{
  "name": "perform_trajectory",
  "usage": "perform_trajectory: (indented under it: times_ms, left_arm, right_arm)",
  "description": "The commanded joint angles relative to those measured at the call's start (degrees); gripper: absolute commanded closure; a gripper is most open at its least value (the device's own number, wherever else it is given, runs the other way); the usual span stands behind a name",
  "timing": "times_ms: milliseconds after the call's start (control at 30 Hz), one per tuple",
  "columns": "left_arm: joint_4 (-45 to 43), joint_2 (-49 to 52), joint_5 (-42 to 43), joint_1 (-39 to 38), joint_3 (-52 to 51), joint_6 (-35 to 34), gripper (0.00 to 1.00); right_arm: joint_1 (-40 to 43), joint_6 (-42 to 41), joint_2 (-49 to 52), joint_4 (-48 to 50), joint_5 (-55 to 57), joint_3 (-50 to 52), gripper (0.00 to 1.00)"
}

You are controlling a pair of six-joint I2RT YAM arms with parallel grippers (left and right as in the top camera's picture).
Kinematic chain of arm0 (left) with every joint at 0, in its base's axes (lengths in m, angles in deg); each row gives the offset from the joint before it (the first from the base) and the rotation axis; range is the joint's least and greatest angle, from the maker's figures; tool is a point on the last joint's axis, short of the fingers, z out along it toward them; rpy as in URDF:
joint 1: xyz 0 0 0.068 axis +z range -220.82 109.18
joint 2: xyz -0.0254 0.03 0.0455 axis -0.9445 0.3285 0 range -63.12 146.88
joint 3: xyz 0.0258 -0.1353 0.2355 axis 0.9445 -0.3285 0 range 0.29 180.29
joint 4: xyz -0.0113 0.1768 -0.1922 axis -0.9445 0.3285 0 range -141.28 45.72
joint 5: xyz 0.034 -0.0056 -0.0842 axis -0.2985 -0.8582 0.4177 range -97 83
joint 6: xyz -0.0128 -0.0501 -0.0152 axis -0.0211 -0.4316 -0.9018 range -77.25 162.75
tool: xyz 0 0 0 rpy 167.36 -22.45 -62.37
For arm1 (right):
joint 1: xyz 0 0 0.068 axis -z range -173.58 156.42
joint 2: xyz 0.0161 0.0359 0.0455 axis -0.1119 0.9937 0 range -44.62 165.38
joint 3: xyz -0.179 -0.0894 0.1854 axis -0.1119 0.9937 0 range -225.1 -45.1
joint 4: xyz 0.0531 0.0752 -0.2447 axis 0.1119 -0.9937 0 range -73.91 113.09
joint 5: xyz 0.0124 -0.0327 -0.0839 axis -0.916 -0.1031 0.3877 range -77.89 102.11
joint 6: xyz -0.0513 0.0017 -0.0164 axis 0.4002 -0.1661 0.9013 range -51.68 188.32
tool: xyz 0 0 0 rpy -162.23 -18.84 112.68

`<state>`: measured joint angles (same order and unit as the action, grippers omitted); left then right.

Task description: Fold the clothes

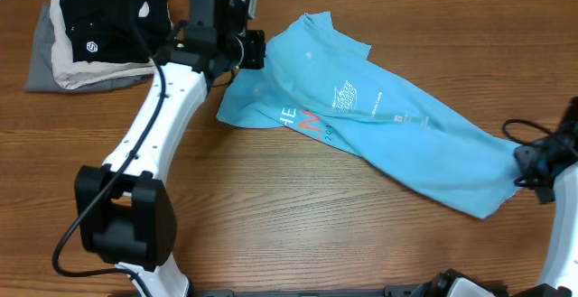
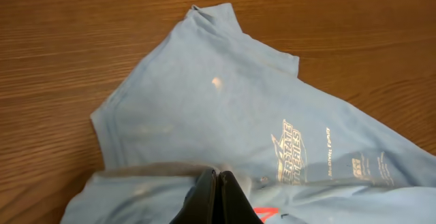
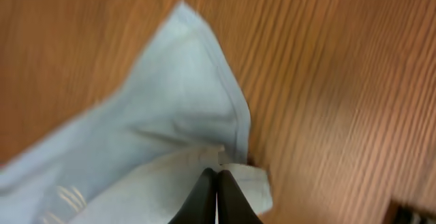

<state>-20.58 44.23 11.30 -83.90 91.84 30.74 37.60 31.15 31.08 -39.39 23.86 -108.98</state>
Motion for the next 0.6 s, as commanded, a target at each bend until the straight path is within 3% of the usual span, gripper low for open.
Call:
perform_trajectory:
  times_ms: [0,467,533,567]
  left_arm:
    - [-1.55,0.94,0.76,-0.22,1.07,-0.37,0.96]
    - [-10.23,7.19,-1.38,-1.97,1.07,-0.22,0.95]
    - [-11.82,8.94,-1.38,-2.01,1.07,-0.22,0.91]
    - [-12.85,9.84,-1.51,-1.99,1.07,-0.22,0.84]
  right_arm:
    - [2.03,2.71,-1.38,2.05,0.39,-1.95,0.96]
    - [2.05,4.17,0.66,8.63,5.27,-1.81,0.96]
    - [2.05,4.17,1.49,9.64,5.25,-1.81,0.96]
    - [2.05,4.20,1.90,10.23,5.14,-1.81,0.96]
